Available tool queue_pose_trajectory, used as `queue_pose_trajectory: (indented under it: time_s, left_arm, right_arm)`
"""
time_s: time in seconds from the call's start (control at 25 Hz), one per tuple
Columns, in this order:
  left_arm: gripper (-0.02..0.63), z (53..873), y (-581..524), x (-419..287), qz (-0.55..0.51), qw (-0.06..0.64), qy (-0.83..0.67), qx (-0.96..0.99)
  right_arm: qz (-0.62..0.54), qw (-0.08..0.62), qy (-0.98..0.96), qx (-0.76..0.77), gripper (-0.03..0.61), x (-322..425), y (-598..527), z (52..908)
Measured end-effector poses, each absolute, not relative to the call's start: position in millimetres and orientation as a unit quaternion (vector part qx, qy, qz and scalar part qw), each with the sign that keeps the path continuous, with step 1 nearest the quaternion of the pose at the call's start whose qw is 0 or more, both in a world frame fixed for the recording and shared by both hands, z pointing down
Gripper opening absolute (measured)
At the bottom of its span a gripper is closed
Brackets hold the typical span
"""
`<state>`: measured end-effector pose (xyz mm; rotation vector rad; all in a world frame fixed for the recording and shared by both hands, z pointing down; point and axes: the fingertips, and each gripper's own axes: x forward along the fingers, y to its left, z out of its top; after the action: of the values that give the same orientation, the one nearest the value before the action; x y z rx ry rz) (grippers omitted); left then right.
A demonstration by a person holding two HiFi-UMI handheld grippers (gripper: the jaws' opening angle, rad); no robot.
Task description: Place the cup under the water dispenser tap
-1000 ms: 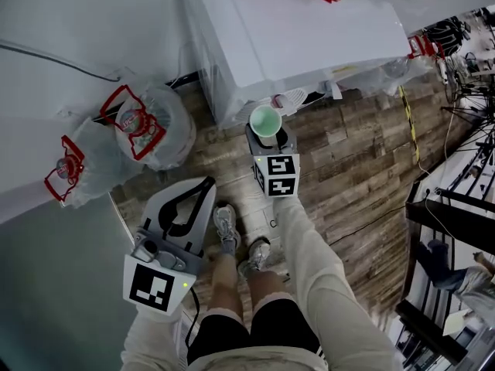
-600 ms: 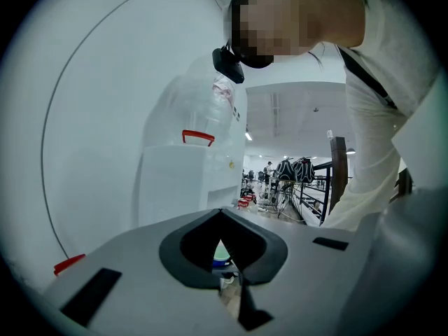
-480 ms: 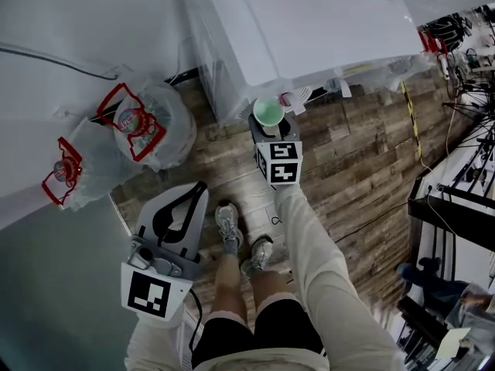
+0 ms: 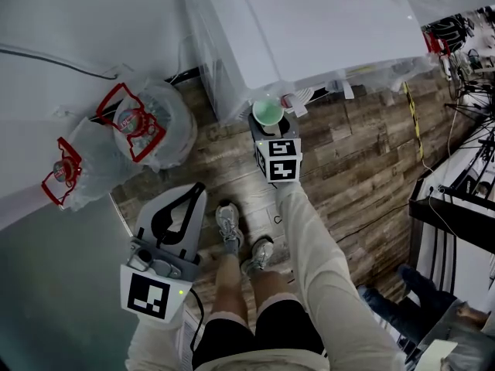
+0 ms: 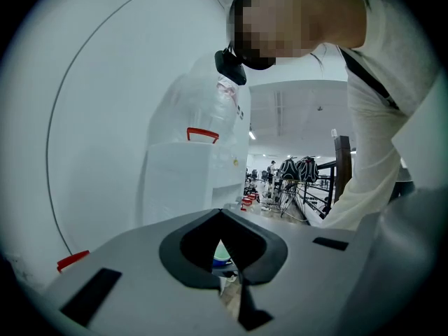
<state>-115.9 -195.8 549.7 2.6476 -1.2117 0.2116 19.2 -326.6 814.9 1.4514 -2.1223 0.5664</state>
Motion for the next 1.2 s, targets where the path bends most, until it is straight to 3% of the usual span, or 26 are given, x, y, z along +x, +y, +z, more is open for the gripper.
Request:
queue_pose_trajectory:
  time_s: [0.48,0.8,1.2]
  left_arm:
    - [0.005,552.6,-195.9,-110.8,0.073,0.115,-0.409,0.902]
    - [0.006,551.5,-195.6,-109.7,0.068,0.115,-0.409,0.903]
    - [0.005,542.2,-192.2,-102.0,0.063,0.108,-0.407,0.905]
  right_arm:
    - [0.195,0.272,-0.783,0.524,0.274,17.3,-327.9,814.9]
    - [0.199,0.256,-0.793,0.516,0.314,14.7,-325.2,808.0]
    - [0.222,0.212,-0.792,0.528,0.318,23.0,-303.2,791.0]
